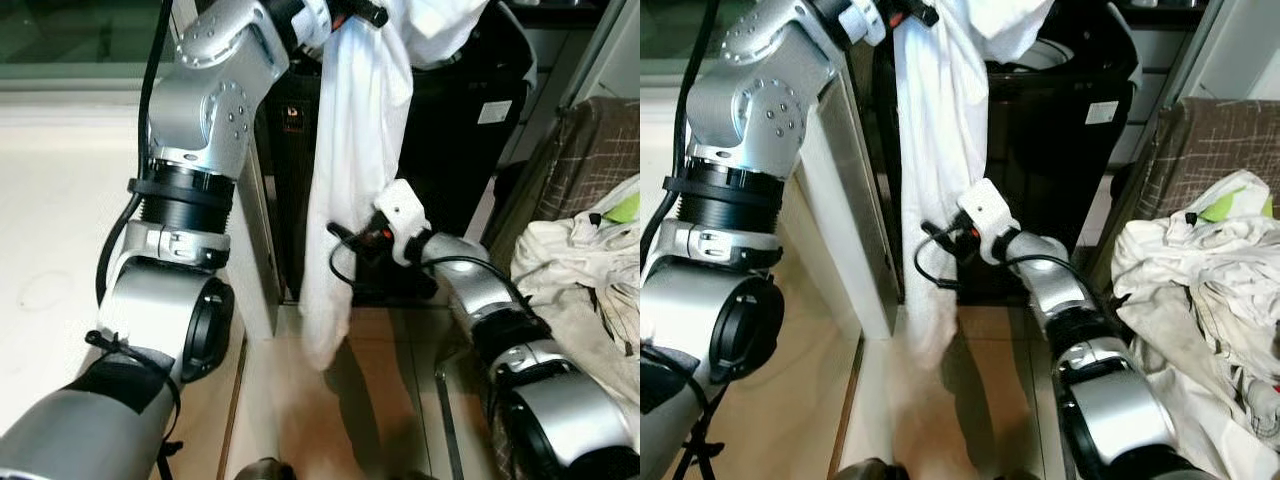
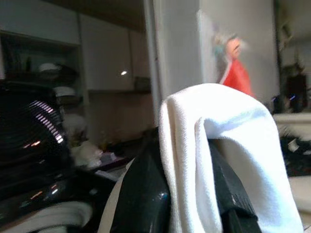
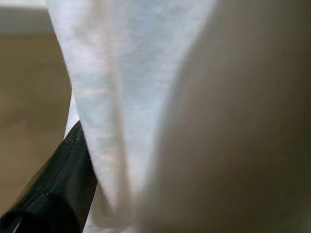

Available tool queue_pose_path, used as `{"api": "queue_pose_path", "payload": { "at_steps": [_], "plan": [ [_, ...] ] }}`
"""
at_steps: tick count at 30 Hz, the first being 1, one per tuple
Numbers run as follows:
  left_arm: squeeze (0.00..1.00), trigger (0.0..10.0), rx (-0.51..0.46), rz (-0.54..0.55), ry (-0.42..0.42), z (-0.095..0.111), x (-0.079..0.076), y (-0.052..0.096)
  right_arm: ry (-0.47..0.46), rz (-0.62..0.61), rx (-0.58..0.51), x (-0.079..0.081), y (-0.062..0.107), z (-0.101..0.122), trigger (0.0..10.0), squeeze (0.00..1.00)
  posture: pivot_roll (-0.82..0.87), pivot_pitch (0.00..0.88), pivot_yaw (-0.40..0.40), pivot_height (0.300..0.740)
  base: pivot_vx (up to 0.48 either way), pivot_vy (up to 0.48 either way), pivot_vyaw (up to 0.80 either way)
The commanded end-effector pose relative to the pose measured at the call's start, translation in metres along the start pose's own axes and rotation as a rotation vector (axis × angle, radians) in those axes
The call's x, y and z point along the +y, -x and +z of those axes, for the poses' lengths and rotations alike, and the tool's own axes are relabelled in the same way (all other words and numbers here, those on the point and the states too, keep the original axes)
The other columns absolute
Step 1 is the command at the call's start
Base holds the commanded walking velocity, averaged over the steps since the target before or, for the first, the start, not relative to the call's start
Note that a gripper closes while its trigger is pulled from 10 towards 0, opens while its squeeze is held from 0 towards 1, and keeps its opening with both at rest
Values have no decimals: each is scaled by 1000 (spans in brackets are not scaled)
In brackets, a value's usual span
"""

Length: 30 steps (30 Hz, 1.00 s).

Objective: Clothes washing

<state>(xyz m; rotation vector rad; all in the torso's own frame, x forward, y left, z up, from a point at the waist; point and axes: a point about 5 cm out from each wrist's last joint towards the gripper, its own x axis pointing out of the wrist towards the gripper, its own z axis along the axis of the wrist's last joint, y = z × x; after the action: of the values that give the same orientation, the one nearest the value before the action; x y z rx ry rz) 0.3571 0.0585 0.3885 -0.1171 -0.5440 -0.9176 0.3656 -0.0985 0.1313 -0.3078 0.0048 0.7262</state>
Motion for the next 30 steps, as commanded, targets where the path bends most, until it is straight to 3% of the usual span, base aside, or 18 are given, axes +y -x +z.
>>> {"api": "queue_pose_path", "payload": {
  "at_steps": [1,3,4,5,6,7,8,17,21,26,30],
  "plan": [
    [0,10000,-44,-20,-2,14,-6,-2,-10,-73,-24,-5,-4,6,10000,0,-134,0,51,740,0,0,0],
    [0,10000,-53,-30,10,17,-10,-1,-10,-151,-30,-9,-5,8,10000,0,-137,0,51,740,0,0,0],
    [0,10000,-65,-34,21,20,-14,-1,-1,-230,-35,-15,-5,11,6588,0,-137,0,50,740,0,0,0],
    [0,10000,-72,-34,23,22,-15,0,14,-266,-38,-17,-5,12,5412,0,-137,0,50,740,0,0,0],
    [0,10000,-72,-34,23,22,-15,0,14,-266,-38,-17,-5,12,5412,0,-137,0,50,740,0,0,0],
    [0,10000,-82,-36,25,26,-17,1,33,-307,-52,-21,-4,15,4471,0,-137,0,49,740,0,0,0],
    [0,10000,-88,-32,20,28,-17,3,58,-331,-56,-23,-3,16,0,0,-137,0,47,740,0,0,0],
    [0,10000,-108,45,23,43,-4,18,135,-552,-117,-47,9,27,0,0,-136,0,53,740,0,0,0],
    [0,10000,-109,63,24,45,-1,22,191,-582,-138,-49,11,32,0,0,-133,0,55,740,0,0,0],
    [0,10000,-87,79,35,40,-1,26,399,-596,-200,-43,11,42,0,0,-131,0,54,740,0,0,0],
    [0,10000,-89,76,42,40,-4,26,401,-620,-207,-44,13,41,0,0,-130,0,52,740,0,0,0]
  ]
}}
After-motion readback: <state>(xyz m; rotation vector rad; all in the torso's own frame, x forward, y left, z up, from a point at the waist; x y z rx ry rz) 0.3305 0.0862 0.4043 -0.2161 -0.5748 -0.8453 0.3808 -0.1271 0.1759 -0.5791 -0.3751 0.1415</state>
